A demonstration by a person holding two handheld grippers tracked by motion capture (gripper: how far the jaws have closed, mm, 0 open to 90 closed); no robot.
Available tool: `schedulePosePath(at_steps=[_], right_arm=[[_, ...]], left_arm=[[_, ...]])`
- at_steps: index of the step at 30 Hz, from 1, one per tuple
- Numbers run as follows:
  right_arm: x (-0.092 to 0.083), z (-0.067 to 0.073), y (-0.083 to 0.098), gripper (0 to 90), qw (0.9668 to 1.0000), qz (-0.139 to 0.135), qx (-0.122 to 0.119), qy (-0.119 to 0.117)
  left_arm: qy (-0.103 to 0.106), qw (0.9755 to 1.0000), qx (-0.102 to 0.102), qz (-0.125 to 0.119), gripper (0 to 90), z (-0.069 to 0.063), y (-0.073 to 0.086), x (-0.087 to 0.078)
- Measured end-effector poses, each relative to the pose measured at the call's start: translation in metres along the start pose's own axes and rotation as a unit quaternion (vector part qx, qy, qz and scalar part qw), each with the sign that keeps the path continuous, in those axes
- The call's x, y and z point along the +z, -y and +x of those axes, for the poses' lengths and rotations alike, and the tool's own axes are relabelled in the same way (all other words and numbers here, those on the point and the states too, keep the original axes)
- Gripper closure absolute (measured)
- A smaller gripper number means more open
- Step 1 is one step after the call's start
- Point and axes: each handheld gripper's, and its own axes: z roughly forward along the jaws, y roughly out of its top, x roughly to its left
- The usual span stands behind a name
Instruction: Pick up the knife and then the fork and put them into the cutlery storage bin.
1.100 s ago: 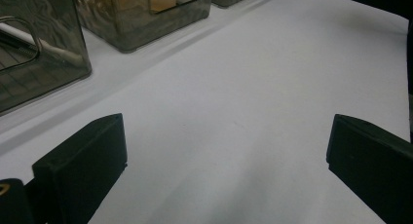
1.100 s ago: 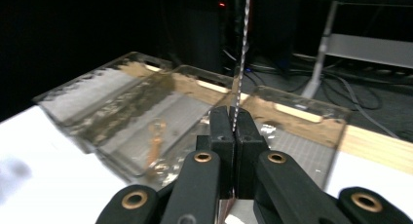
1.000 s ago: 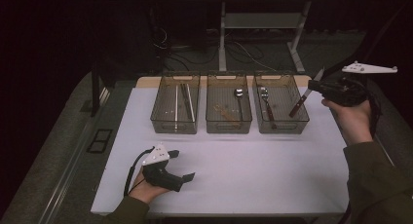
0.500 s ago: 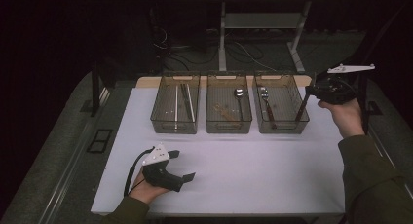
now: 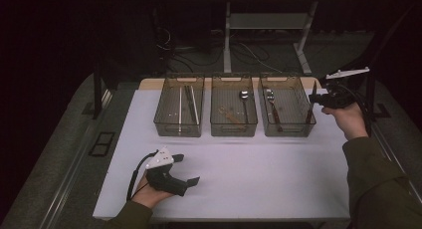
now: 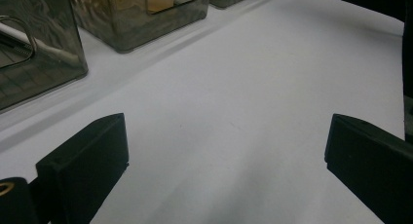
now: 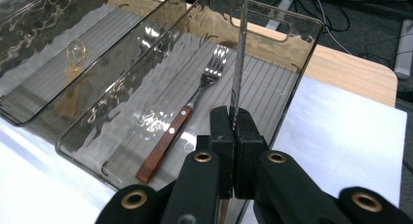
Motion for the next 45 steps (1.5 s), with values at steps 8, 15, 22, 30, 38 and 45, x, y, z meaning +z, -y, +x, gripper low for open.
schedulePosePath(at_steps=[8,15,22,30,38,45], right_arm=[[0.017,-0.001,-0.003,89.0,0.9997,-0.019,0.012,0.004],[0.04,0.003,-0.006,88.8,0.9996,-0.024,0.012,0.008],[0.064,0.005,-0.012,88.7,0.9997,-0.003,0.013,0.021],[0.088,0.007,-0.017,88.3,0.999,0.032,0.015,0.029],[0.105,0.019,-0.019,68.1,0.9981,0.053,0.002,0.032],[0.097,0.02,-0.019,41.6,0.9993,0.015,0.034,0.004]], left_arm=[[-0.001,1.0,0.001,-0.003,0.6,0.0,-0.001,-0.001],[0.001,1.0,0.002,-0.004,1.3,-0.001,-0.001,-0.002],[-0.001,1.0,0.005,-0.003,1.4,-0.002,-0.001,-0.002],[0.002,1.0,0.009,-0.001,1.7,-0.002,-0.001,-0.002],[0.004,0.9999,0.01,0.0,1.7,-0.003,-0.001,-0.002],[0.004,0.9999,0.01,0.001,1.7,-0.003,-0.002,-0.001]])
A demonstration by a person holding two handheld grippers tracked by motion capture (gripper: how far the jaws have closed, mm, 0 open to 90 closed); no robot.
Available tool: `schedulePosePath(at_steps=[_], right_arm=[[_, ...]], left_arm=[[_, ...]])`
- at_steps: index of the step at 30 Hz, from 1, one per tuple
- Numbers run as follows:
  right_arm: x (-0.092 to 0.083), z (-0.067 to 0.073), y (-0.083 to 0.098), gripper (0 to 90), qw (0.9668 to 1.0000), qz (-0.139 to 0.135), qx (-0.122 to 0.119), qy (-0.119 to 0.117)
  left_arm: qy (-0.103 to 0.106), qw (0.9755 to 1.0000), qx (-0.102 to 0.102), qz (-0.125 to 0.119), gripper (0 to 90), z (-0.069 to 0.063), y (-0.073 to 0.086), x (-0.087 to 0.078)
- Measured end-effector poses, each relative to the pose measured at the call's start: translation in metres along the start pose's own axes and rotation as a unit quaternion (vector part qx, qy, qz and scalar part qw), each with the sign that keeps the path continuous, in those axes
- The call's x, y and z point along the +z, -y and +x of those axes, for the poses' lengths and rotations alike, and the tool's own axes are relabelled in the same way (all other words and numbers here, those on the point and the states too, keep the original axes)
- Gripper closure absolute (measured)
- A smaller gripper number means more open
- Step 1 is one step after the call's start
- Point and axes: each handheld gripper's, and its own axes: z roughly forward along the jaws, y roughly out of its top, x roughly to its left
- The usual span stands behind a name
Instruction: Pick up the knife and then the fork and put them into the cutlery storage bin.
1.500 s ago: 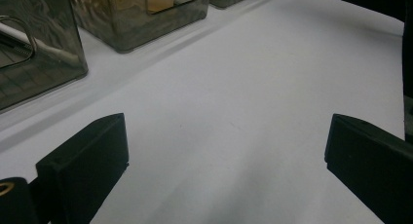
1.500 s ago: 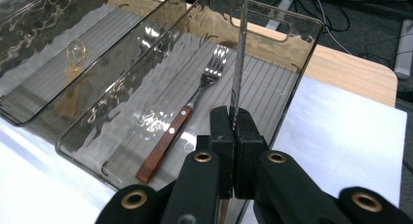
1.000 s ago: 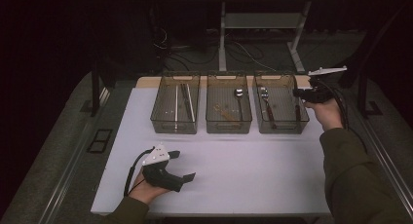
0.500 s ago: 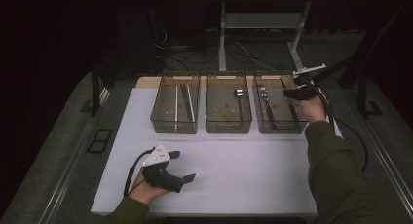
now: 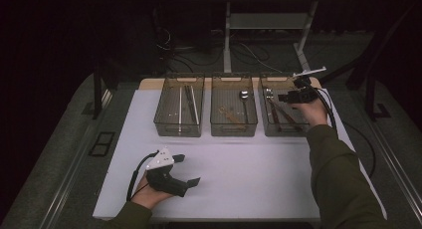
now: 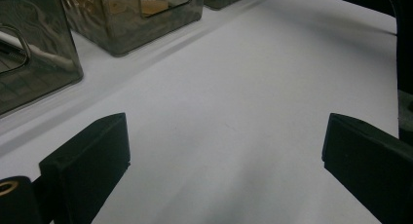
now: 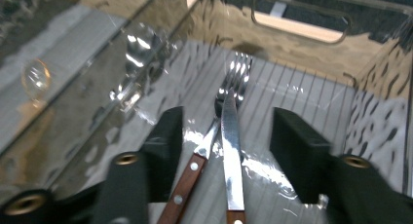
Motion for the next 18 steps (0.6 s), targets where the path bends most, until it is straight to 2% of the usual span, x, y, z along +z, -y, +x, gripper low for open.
schedulePosePath(at_steps=[2,5,8,12,18], right_arm=[[-0.005,0.0,0.001,37.0,0.9998,-0.019,-0.002,-0.004],[-0.01,-0.001,0.004,29.2,0.9988,-0.03,0.013,-0.037],[-0.018,0.001,0.006,26.2,0.9987,-0.039,0.008,-0.032],[-0.027,0.001,0.012,19.3,0.9967,-0.056,0.015,-0.057],[-0.043,0.003,0.023,17.3,0.9938,-0.081,0.016,-0.074]], left_arm=[[-0.001,1.0,0.0,0.001,1.9,0.0,0.0,0.0],[-0.002,1.0,-0.001,0.002,2.2,0.0,0.0,0.001],[-0.003,1.0,-0.002,0.004,2.2,0.001,0.001,0.001],[-0.003,1.0,-0.005,0.006,2.2,0.001,0.001,0.002],[-0.001,1.0,-0.005,0.008,2.2,0.001,0.0,0.003]])
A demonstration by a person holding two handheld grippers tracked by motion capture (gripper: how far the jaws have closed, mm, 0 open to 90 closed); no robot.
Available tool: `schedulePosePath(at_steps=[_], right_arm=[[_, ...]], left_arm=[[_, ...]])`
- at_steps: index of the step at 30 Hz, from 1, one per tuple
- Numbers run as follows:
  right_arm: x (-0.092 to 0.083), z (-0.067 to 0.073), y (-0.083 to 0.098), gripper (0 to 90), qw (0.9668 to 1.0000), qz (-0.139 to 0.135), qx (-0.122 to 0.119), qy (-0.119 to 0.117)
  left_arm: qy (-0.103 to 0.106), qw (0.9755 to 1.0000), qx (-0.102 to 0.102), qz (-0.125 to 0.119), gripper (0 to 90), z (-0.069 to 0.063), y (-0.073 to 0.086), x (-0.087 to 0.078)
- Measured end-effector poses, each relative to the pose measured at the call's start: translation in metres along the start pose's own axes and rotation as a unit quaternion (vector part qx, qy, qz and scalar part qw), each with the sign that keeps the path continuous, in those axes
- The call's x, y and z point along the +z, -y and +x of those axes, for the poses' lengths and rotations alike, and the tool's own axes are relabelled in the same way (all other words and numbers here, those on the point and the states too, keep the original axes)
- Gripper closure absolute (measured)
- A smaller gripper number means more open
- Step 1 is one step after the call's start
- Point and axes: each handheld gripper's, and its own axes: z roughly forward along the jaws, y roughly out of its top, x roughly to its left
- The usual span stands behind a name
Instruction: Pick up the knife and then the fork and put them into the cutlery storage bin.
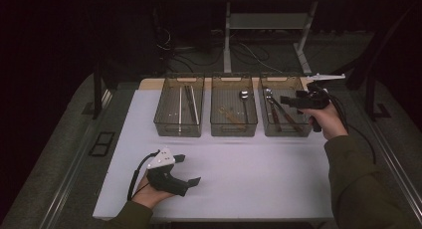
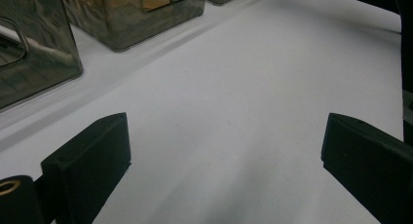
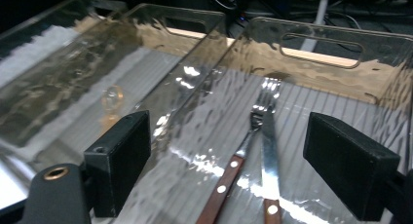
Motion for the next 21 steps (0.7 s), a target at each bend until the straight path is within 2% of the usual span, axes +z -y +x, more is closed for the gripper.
schedulePosePath(at_steps=[4,5,10,21], right_arm=[[-0.01,0.004,0.009,17.1,0.9999,0.0,-0.017,-0.002],[-0.011,0.006,0.012,14.5,0.9998,0.002,-0.019,-0.001],[-0.023,0.012,0.024,13.2,0.9994,-0.004,-0.035,-0.005],[-0.051,0.034,0.054,13.2,0.997,-0.027,-0.059,-0.042]], left_arm=[[0.0,1.0,0.0,0.004,2.2,0.001,0.0,0.0],[-0.001,1.0,0.001,0.005,2.1,0.001,0.0,0.0],[-0.004,0.9998,0.016,0.008,1.9,0.004,-0.002,0.002],[-0.002,0.9998,0.015,0.014,0.0,0.007,0.0,0.003]])
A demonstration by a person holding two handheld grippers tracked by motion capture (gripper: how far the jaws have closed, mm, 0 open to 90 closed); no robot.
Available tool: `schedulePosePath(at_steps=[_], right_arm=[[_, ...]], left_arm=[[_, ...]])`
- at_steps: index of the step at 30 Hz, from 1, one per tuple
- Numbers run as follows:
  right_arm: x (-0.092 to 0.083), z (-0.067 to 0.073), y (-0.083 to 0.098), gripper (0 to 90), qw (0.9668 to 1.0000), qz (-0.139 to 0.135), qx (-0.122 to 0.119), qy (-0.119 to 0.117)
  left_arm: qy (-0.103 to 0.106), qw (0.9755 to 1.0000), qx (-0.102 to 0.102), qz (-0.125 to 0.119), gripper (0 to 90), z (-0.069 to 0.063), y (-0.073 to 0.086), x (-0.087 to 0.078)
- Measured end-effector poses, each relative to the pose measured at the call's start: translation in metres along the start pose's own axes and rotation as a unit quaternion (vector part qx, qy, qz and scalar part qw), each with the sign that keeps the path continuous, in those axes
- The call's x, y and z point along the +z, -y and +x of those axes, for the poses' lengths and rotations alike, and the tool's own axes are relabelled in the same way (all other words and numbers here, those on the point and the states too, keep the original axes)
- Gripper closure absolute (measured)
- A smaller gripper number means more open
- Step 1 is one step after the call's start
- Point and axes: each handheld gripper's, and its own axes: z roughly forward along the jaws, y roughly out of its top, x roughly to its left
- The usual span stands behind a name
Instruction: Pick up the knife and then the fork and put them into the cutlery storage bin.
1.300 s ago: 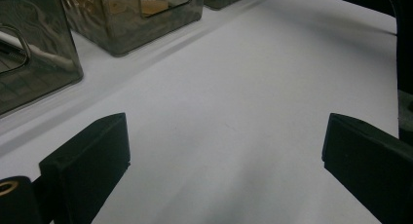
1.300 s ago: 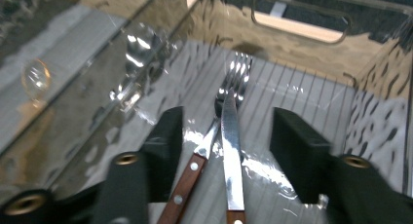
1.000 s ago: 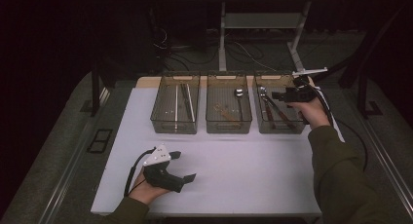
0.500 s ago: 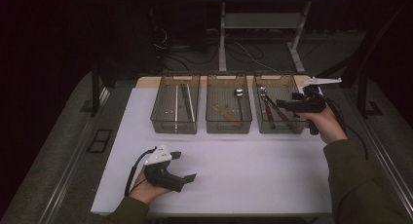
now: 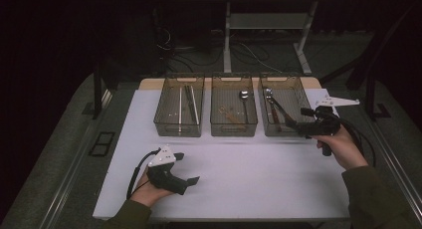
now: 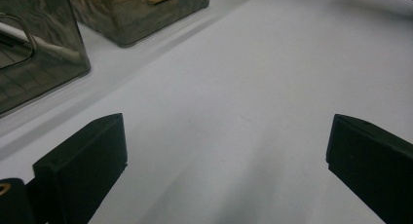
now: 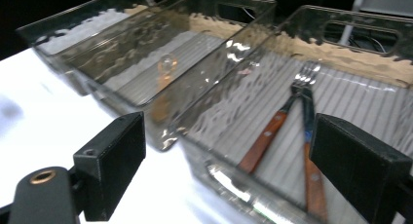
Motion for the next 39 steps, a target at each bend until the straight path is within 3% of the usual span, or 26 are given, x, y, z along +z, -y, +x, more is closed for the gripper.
schedulePosePath(at_steps=[10,23,34,39], right_arm=[[-0.015,0.028,0.029,13.1,0.9992,0.003,-0.028,-0.028],[-0.024,0.053,0.075,13.1,0.9977,0.013,-0.028,-0.06],[-0.027,0.073,0.098,13.1,0.9952,0.025,-0.049,-0.081],[-0.022,0.075,0.102,13.1,0.9939,0.042,-0.062,-0.082]], left_arm=[[0.001,1.0,0.001,0.001,0.0,-0.001,0.0,-0.001],[0.002,1.0,0.003,0.0,0.0,-0.003,0.0,-0.002],[0.003,1.0,0.003,0.0,0.0,-0.004,0.0,-0.002],[0.002,1.0,0.001,-0.001,0.0,-0.004,0.001,-0.003]])
